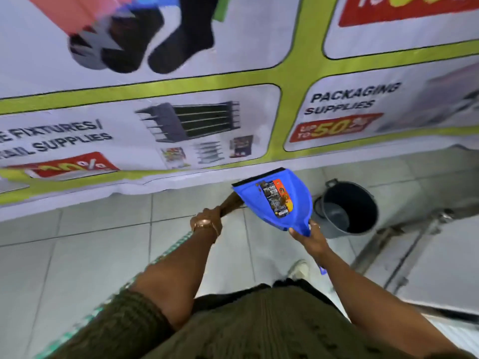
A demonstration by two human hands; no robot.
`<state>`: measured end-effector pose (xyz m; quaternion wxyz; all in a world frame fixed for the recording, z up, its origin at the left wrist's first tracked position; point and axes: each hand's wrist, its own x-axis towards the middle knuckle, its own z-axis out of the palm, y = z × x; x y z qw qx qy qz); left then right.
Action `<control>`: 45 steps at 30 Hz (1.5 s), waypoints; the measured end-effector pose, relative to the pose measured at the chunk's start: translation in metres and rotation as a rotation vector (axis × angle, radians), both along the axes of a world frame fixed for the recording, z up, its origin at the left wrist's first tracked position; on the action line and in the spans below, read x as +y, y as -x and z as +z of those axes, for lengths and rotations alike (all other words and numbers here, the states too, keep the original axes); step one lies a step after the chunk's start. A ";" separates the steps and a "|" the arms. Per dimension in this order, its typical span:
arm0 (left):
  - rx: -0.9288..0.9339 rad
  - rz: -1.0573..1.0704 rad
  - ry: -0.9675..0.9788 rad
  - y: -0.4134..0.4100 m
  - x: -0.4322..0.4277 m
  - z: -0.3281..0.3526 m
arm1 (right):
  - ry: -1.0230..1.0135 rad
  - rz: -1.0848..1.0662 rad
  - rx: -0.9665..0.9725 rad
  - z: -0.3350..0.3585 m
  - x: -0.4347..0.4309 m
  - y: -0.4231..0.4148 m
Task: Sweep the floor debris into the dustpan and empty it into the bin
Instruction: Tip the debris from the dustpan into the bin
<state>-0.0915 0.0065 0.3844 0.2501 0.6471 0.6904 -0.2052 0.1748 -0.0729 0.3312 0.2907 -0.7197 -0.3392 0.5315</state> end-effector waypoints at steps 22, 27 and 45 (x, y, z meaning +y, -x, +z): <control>0.169 -0.423 0.084 -0.317 0.041 -0.020 | 0.366 -0.350 -0.048 -0.050 0.024 -0.279; 0.237 -0.510 0.082 -0.326 0.047 -0.015 | 0.469 -0.365 -0.037 -0.040 0.053 -0.296; 0.253 -0.435 0.139 -0.294 0.070 -0.062 | 0.633 -0.559 0.245 -0.093 0.081 -0.283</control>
